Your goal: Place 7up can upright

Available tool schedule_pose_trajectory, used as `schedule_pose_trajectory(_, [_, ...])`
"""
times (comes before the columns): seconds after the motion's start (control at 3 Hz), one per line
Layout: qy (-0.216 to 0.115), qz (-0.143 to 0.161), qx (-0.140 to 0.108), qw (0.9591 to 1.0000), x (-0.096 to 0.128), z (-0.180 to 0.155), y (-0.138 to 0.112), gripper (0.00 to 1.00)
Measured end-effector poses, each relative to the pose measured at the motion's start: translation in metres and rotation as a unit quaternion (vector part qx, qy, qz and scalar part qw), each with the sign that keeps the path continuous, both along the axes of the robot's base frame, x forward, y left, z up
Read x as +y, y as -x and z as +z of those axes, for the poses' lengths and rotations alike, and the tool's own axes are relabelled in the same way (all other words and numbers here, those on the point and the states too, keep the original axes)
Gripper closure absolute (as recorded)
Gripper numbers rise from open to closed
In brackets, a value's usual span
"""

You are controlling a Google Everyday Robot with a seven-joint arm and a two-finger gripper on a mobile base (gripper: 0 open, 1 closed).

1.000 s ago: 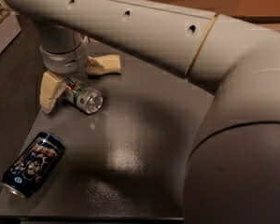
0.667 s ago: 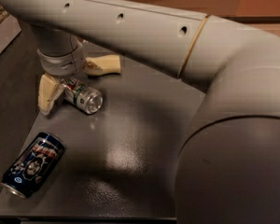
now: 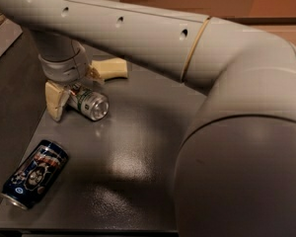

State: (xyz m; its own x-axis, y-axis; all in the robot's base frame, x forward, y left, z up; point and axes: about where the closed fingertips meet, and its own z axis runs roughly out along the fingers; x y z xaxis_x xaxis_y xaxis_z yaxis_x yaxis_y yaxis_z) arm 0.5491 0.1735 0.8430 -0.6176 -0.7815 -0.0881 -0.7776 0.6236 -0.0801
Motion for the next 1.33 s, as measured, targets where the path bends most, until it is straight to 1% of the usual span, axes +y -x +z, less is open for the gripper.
schedule_pose_trajectory(0.67, [0.002, 0.007, -0.002, 1.0000, -0.003, 0.003, -0.002, 0.64])
schedule_pose_trajectory(1.0, [-0.019, 0.014, -0.016, 0.9996, -0.006, 0.021, -0.003, 0.87])
schedule_pose_trajectory(1.33, [-0.062, 0.028, -0.035, 0.9971, -0.016, 0.043, -0.003, 1.00])
